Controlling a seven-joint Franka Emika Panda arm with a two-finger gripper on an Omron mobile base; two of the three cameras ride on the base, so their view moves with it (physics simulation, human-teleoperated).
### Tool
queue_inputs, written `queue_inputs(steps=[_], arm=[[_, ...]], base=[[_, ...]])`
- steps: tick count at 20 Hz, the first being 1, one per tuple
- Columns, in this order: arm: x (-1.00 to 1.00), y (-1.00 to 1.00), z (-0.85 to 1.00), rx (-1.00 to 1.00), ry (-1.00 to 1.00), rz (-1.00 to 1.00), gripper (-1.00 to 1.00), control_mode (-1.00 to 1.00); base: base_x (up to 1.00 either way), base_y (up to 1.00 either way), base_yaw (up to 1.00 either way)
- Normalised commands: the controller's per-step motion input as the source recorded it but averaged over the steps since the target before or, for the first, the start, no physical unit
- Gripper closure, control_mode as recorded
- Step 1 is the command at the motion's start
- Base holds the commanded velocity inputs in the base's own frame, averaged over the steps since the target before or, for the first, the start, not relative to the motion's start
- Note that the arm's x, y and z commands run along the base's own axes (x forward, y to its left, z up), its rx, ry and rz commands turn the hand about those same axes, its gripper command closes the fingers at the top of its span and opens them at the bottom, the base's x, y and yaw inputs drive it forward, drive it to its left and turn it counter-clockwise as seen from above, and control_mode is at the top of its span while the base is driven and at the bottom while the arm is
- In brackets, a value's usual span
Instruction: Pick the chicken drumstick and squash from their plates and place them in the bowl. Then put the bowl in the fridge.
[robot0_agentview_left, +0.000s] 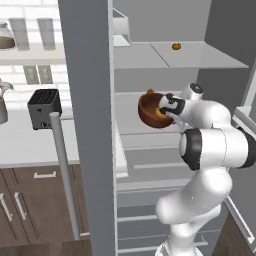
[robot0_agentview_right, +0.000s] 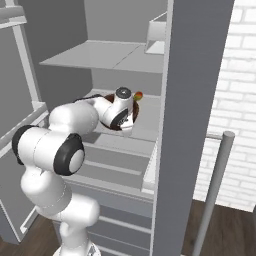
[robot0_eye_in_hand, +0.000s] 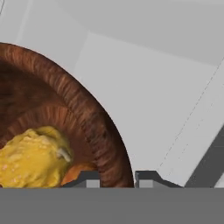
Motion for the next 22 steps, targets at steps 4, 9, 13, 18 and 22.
queue_inputs(steps=[4,9,13,18,22], arm=[[0.30,0.13,-0.06,-0.01,-0.20,-0.02,-1.00,-1.00],[0.05,0.01,0.06,0.00,-0.18,-0.02,-1.00,-1.00],[-0.37,0.00,0.77,0.00,0.00,-0.02,-1.00,-1.00],[-0.91,0.01,0.65,-0.06,-0.03,0.00,-1.00,-1.00],[-1.00,0.00,0.87,-0.02,0.00,0.00,-1.00,-1.00]], base=[[0.00,0.00,0.00],[0.00,0.00,0.00],[0.00,0.00,0.00],[0.00,0.00,0.00],[0.00,0.00,0.00]])
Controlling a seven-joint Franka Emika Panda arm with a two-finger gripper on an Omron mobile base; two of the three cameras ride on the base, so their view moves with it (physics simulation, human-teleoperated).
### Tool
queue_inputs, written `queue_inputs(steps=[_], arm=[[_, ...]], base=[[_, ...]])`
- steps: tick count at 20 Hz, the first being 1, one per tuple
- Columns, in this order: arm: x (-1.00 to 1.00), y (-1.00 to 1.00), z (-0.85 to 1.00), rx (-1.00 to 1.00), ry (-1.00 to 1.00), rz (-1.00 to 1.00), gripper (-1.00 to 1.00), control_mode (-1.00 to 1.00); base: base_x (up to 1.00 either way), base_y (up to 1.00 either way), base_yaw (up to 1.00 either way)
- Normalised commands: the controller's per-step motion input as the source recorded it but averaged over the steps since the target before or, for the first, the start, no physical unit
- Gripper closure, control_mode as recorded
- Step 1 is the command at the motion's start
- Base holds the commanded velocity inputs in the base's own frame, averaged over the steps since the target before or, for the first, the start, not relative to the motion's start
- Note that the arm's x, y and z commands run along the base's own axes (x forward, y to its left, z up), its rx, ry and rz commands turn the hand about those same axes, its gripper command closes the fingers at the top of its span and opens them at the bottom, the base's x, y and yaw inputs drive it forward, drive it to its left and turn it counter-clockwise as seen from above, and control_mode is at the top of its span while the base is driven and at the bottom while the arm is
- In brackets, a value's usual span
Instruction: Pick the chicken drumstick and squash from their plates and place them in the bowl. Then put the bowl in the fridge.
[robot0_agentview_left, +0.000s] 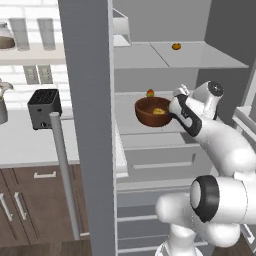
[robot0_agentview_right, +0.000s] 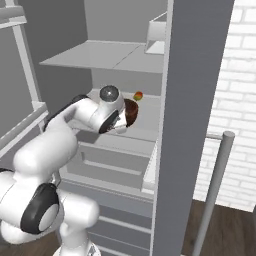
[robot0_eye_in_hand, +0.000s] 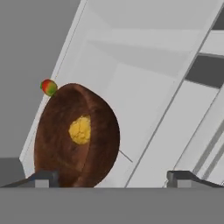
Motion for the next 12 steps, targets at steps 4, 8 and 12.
queue_inputs(steps=[4,8,12], arm=[[-1.00,0.03,0.99,-0.01,0.00,0.02,-1.00,-1.00],[-1.00,0.26,1.00,0.00,-0.10,0.08,-1.00,-1.00],[-1.00,0.25,0.92,-0.02,-0.21,0.07,-1.00,-1.00]], base=[[0.00,0.00,0.00],[0.00,0.00,0.00],[0.00,0.00,0.00]])
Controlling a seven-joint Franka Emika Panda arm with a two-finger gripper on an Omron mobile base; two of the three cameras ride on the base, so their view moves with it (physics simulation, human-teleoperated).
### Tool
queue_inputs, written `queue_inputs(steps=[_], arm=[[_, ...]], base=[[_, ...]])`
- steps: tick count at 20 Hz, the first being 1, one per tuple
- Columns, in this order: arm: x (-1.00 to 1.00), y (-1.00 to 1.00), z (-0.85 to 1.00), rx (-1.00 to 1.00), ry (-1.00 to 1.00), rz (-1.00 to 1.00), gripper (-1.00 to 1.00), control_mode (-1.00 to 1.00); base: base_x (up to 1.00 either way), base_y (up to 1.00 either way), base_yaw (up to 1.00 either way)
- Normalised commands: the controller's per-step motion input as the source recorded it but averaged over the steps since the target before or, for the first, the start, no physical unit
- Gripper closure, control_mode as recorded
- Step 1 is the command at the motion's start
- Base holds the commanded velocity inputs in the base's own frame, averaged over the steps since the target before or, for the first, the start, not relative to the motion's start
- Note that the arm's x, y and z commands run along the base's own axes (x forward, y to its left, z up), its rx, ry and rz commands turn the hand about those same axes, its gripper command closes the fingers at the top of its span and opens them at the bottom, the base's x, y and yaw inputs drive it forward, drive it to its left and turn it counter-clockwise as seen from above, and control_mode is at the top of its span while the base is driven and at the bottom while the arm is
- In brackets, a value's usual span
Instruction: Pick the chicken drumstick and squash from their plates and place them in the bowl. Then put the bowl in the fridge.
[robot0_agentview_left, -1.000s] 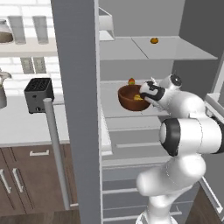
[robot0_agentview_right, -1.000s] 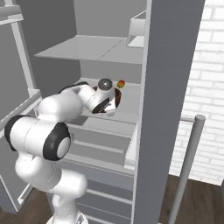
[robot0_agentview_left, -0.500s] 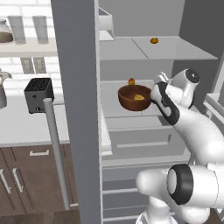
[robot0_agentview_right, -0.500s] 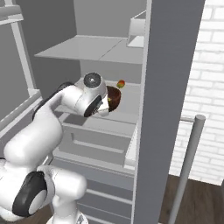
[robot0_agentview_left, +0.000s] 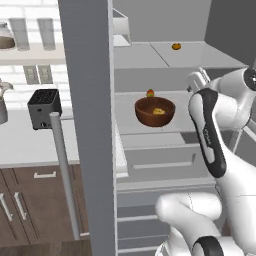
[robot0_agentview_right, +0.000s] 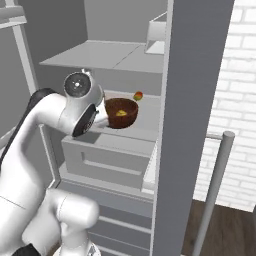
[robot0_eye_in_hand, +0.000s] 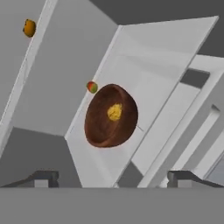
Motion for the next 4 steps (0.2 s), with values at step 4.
queue_inputs(steps=[4], arm=[[-1.00,0.09,0.35,-0.05,-0.28,0.05,-1.00,-1.00]], base=[[0.00,0.00,0.00]])
